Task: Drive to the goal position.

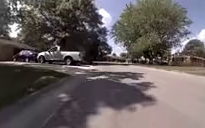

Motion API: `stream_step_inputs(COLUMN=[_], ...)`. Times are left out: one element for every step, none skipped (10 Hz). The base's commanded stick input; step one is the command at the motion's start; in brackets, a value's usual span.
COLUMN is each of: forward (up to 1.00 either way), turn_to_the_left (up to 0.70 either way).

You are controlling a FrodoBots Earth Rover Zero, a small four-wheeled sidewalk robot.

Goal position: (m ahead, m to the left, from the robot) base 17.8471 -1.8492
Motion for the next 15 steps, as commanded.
stream_step_inputs(forward=[1.00, 1.00, 1.00, 1.00, 1.00, 1.00, 1.00, 1.00, 1.00, 1.00, 1.00, 1.00, 1.00, 1.00, 1.00], turn_to_the_left=[0.00, 0.00, 0.00, 0.00, 0.00, 0.00, 0.00, 0.00, 0.00, 0.00, 0.00, 0.00, 0.00, 0.00, 0.00])
